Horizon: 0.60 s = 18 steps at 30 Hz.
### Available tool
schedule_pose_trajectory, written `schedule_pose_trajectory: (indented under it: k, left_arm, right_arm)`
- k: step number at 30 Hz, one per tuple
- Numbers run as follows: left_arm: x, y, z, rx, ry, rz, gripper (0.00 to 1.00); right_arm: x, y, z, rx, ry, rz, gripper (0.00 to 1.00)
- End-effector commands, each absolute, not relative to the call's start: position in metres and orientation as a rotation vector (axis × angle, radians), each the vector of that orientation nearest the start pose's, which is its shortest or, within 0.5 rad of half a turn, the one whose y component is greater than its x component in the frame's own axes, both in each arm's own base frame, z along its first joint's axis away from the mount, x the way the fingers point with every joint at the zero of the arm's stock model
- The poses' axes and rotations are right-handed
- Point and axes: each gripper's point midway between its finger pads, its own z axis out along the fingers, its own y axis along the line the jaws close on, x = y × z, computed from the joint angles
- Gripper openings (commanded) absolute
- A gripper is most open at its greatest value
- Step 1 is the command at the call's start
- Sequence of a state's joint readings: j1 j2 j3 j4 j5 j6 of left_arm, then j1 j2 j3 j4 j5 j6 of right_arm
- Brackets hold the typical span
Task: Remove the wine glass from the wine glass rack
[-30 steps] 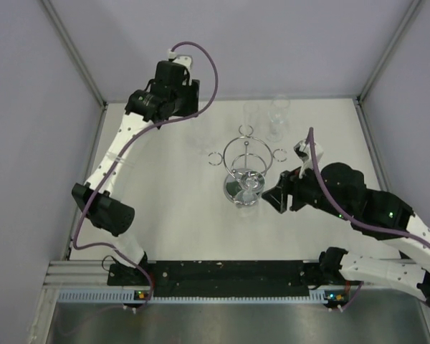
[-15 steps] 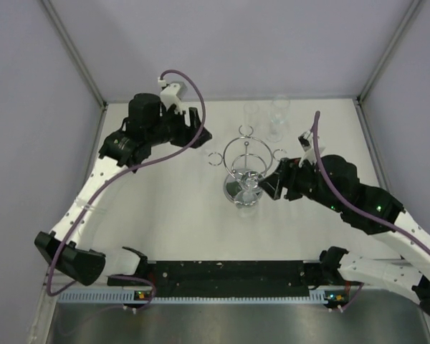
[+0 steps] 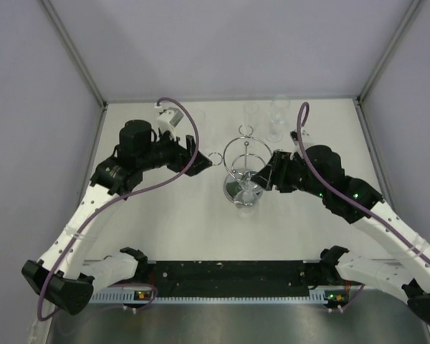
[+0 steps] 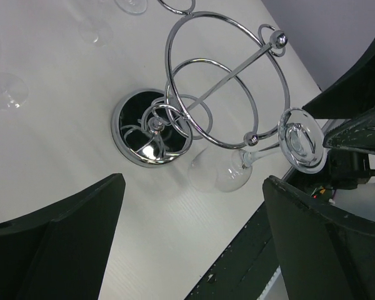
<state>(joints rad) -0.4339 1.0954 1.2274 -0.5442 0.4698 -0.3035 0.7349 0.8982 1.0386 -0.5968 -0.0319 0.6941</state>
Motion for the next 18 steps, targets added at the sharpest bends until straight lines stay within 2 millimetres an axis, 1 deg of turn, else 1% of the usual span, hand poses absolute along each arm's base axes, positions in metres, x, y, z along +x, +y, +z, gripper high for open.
schedule_pose_trajectory:
  k: [1, 5, 12, 18]
  left_arm:
    - [0.249, -0.218, 0.320, 0.499, 1.927, -0.938, 0.98]
    - [0.251, -0.214, 0.312, 0.496, 1.942, -0.905, 0.98]
    - [0.251, -0.213, 0.306, 0.504, 1.949, -0.893, 0.98]
    - [0.253, -0.214, 0.300, 0.505, 1.959, -0.894, 0.98]
  right_arm:
    - [0.202, 0.243, 0.297, -0.079, 2.106, 1.050, 0.64]
    - [0.202, 0.249, 0.297, -0.076, 2.111, 1.086, 0.63]
    - [0.199, 0.245, 0.303, -0.065, 2.091, 1.096, 0.59]
    - [0.196, 0.244, 0.310, -0.070, 2.076, 1.107, 0.58]
